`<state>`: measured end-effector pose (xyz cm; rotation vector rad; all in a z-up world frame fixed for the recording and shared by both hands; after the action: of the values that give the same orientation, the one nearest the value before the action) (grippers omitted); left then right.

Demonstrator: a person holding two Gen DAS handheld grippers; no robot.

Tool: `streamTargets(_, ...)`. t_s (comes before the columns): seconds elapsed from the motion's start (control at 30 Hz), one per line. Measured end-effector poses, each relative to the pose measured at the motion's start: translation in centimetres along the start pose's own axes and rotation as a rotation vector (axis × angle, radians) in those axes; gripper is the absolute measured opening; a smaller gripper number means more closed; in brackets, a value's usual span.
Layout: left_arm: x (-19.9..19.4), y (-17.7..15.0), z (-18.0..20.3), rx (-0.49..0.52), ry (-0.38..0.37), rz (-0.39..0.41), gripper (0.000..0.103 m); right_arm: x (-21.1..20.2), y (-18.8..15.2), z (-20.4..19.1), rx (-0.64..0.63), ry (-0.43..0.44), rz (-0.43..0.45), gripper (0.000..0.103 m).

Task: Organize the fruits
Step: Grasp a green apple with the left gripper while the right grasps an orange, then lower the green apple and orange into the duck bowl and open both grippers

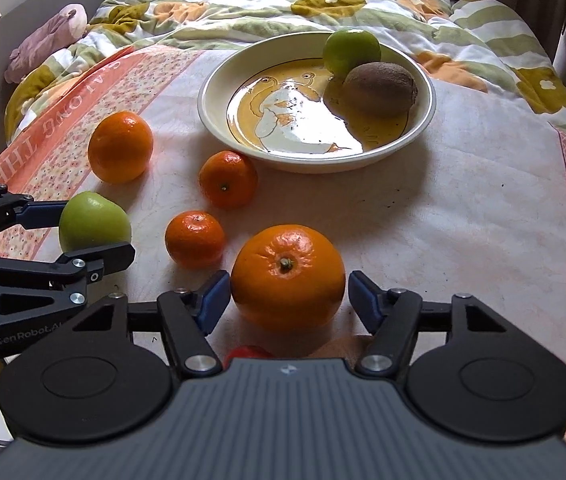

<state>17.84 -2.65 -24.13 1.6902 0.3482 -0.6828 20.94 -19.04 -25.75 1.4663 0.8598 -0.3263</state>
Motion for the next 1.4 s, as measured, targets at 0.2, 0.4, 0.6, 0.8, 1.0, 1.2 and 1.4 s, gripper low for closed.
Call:
streamTargets(0.2, -1.0, 0.5, 0.0, -0.019, 0.010, 0.016, 0.059, 0.0, 0.0, 0.0, -0.003, 0.024, 0.003, 0.075)
streamTargets(0.4, -1.8, 1.1, 0.1, -0.023, 0.017, 0.033, 0.059, -0.8, 0.3, -0.1, -0.007, 0.024, 0.028, 0.075)
streamTargets(0.6, -3.2, 2.2, 0.3, -0.024, 0.033, 0.062, 0.059, -2.5, 1.3, -0.2, -0.009, 0.032, 0.062, 0.075)
streamTargets(0.8, -5.4, 4.3, 0.3, -0.024, 0.051, 0.105, 0.059, -5.5, 3.1, -0.3, -0.005, 0.039, 0.105, 0.075)
streamTargets(1.0, -8.0, 7.7, -0.2, -0.032, 0.072, 0.160, 0.059, -9.1, 5.9, -0.3, -0.001, 0.055, 0.162, 0.075)
streamTargets(1.2, -8.3, 11.7, -1.2, -0.038, 0.061, 0.219, 0.059, -11.0, 8.8, -0.4, -0.001, 0.058, 0.217, 0.075)
streamTargets(1.4, -6.4, 14.9, -2.2, -0.002, 0.017, 0.249, 0.059, -10.6, 11.3, -0.3, 0.020, 0.019, 0.250, 0.075)
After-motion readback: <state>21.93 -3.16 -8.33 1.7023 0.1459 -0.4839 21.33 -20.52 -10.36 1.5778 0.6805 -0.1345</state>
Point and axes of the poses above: each gripper's, at about its wrist camera, not at the fingertips, and x roughly the way its jaws point, z to its right, y to its top, the point moved 10 cm from there along x, roughly the way its jaws point, and after that the axes turned 14 degrees about z, right-handed, at the moved point
